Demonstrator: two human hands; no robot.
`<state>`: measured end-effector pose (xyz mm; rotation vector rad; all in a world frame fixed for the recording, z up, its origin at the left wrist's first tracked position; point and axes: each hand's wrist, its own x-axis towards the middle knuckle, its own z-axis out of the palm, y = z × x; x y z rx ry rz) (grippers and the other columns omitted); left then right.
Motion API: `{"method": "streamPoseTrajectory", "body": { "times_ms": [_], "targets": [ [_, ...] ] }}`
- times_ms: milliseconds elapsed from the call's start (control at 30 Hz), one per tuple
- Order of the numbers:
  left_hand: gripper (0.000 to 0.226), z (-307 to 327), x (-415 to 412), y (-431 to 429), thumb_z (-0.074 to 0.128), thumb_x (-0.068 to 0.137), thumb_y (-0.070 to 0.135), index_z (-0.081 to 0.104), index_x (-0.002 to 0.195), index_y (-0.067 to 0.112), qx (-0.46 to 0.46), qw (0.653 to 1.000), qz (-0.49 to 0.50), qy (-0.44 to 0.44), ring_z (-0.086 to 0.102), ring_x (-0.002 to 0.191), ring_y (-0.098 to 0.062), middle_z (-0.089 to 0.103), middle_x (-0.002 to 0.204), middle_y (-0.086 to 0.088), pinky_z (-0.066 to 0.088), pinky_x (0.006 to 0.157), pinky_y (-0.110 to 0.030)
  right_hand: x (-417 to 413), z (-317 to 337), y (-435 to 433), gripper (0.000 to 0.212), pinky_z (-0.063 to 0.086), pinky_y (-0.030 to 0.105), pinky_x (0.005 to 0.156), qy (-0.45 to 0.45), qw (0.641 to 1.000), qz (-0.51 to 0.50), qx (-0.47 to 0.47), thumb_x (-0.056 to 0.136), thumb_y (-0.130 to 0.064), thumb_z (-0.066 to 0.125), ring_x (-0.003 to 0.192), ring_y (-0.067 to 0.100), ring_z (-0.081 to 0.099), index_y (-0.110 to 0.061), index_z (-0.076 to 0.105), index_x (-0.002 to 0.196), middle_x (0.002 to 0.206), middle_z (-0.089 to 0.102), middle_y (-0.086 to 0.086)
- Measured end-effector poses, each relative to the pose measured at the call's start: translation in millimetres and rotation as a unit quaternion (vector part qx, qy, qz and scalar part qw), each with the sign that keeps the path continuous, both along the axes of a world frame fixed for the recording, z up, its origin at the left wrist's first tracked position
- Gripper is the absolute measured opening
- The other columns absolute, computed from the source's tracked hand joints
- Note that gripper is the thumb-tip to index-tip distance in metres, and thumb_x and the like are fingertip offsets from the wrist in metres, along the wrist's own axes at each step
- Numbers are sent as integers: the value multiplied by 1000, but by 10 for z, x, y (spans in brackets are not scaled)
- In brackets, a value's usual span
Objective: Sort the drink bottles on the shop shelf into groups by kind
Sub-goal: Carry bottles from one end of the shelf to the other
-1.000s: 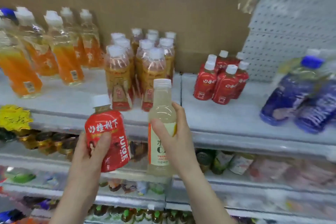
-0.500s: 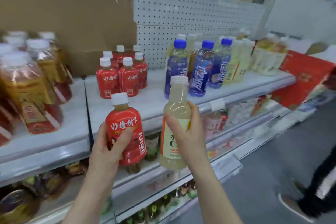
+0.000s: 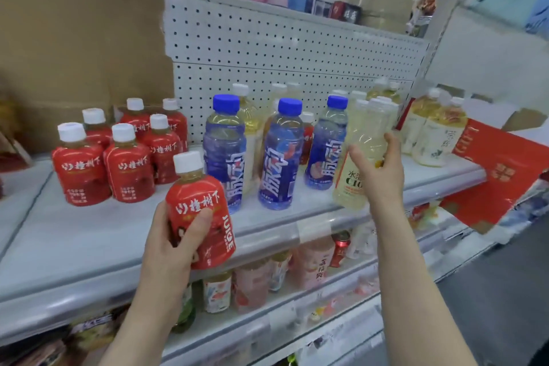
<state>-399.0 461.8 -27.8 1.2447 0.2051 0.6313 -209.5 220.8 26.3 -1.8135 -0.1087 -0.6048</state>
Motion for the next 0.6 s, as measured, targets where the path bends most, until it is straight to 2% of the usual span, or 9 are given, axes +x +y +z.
{"method": "streamPoseTrajectory", "body": {
  "times_ms": [100, 167, 300, 433, 533, 600],
  "targets": [
    [93, -19, 108, -43, 79, 39, 79, 59, 122, 42, 6, 1000, 27, 6, 70, 100, -10, 71, 114, 10, 55, 72, -24, 373, -41, -51, 68, 48, 45, 104, 10, 1000, -6, -27, 84, -45, 76, 114, 18, 56, -31, 43, 142, 129, 53, -3],
    [100, -29, 153, -44, 78, 34, 82, 59, 123, 41, 9, 999, 42, 13, 70, 100, -10, 71, 113, 10, 54, 74, -27, 565, -106, -55, 71, 47, 44, 105, 29, 999, -11, -43, 84, -44, 76, 116, 23, 56, -29, 44, 145, 128, 44, 0],
    [92, -36, 178, -27, 79, 41, 77, 59, 123, 40, 15, 999, 41, 21, 70, 102, -11, 71, 115, 10, 53, 79, -32, 808, -168, -12, 71, 45, 42, 105, 30, 997, -32, -60, 86, -44, 75, 120, 28, 55, -23, 44, 146, 134, 45, 8],
    [98, -36, 200, -21, 80, 37, 80, 60, 124, 40, 17, 998, 47, 29, 69, 104, -13, 71, 115, 9, 53, 83, -37, 990, -167, 75, 71, 40, 37, 104, 28, 995, -36, -86, 89, -40, 73, 128, 31, 51, -18, 42, 149, 143, 44, 12],
    [95, -38, 197, -28, 79, 36, 81, 60, 120, 42, 20, 998, 47, 31, 69, 102, -11, 71, 113, 11, 53, 81, -35, 1058, -160, 44, 74, 39, 42, 107, 49, 994, -18, -100, 92, -41, 70, 132, 33, 47, -20, 36, 154, 146, 42, 12],
    [94, -42, 178, -36, 77, 35, 82, 60, 119, 43, 26, 998, 46, 33, 70, 99, -7, 71, 111, 14, 53, 78, -31, 1008, -147, 35, 75, 36, 42, 110, 38, 990, -34, -132, 94, -32, 68, 133, 35, 44, -22, 29, 157, 145, 41, 15]
  ]
}}
